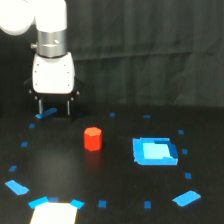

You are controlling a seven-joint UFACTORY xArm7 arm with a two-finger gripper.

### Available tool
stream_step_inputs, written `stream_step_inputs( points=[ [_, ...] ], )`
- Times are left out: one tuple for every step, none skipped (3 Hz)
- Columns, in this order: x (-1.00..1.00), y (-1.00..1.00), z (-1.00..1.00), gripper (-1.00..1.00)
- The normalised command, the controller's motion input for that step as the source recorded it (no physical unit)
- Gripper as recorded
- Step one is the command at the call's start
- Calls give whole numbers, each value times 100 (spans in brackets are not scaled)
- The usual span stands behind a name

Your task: Pick up the red object from the table

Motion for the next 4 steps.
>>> stream_step_inputs(
  points=[
    [100,-82,-26,100],
    [100,-71,17,100],
    [53,-100,-11,100],
    [14,-70,-28,90]
  ],
)
